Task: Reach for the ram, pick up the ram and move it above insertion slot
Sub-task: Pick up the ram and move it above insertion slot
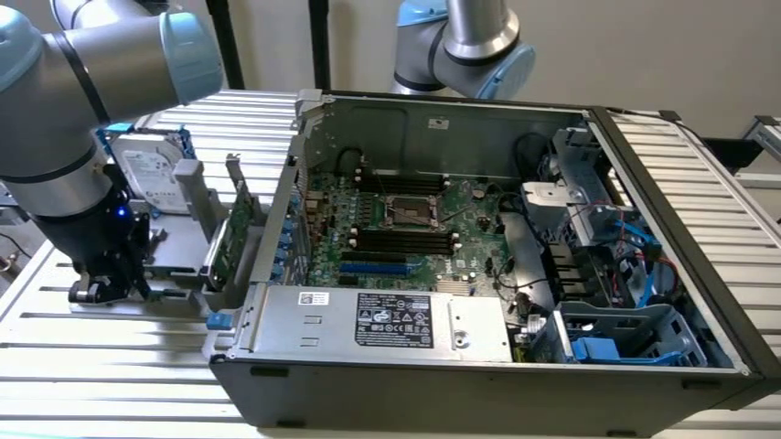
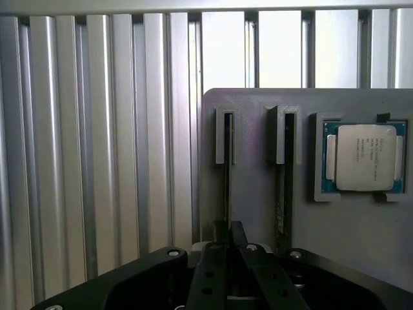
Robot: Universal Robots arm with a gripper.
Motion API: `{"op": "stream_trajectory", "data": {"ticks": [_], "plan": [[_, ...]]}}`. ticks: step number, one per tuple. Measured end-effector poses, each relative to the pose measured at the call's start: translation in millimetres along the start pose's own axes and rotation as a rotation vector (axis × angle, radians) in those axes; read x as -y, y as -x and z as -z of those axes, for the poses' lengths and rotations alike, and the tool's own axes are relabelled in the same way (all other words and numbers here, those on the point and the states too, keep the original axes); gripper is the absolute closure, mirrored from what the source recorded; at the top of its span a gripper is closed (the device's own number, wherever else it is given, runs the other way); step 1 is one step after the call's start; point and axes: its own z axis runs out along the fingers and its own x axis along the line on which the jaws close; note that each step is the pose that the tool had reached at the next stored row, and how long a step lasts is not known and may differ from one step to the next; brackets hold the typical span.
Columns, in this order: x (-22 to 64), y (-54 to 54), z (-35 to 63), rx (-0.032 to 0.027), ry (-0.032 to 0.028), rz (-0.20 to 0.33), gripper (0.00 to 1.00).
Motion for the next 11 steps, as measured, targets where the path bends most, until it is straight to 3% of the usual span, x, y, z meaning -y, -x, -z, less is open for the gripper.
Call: {"op": "stream_trajectory", "data": {"ticks": [11], "plan": [[-0.2, 0.0, 5.9, 0.0000, 0.0001, 0.000, 0.87]]}}
